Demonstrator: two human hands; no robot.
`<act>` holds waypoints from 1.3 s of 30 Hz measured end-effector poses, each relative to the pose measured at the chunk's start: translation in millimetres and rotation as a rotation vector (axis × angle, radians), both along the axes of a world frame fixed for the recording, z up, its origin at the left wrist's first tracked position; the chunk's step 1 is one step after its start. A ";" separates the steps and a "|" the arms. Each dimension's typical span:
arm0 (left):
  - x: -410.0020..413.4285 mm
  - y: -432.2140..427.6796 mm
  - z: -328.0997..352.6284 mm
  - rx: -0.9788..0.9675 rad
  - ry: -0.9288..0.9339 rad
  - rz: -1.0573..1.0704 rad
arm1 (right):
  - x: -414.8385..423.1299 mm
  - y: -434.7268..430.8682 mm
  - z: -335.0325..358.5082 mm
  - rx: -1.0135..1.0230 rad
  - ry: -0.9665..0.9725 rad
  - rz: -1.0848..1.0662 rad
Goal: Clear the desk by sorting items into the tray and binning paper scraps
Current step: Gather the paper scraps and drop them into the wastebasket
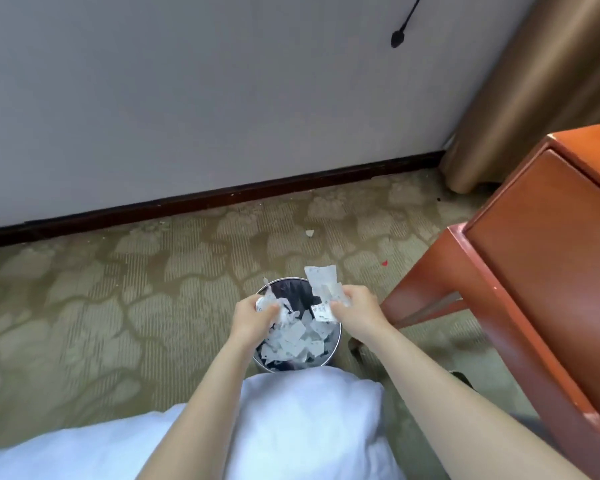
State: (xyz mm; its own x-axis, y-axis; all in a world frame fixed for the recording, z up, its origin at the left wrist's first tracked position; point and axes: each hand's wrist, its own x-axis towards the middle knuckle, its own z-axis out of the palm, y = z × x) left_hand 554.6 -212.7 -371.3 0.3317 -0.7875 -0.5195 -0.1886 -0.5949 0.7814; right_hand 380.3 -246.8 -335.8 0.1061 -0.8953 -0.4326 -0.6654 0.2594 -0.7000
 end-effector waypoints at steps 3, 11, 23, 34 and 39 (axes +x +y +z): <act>-4.0 0.7 -29.9 0.048 0.015 0.108 | 5.2 -4.3 -26.7 0.053 -0.001 -0.034; -3.7 -10.7 -68.8 0.180 0.082 0.180 | 21.3 -7.7 -89.8 0.180 -0.007 -0.035; -21.5 -16.3 -67.4 0.167 0.056 0.084 | 15.0 -12.1 -88.3 0.370 -0.058 0.008; -27.3 -21.4 34.2 -0.087 -0.152 -0.185 | -17.0 -7.1 15.8 0.133 -0.031 0.136; -30.5 -10.9 108.6 -0.205 -0.368 -0.425 | -28.8 4.1 114.4 -0.063 0.109 0.391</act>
State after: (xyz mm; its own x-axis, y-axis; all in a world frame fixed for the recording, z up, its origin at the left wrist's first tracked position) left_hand 524.1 -223.6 -262.7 0.0951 -0.9628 -0.2530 -0.6573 -0.2516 0.7104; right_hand 351.4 -242.8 -221.4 0.4005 -0.8216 -0.4057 -0.7764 -0.0691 -0.6264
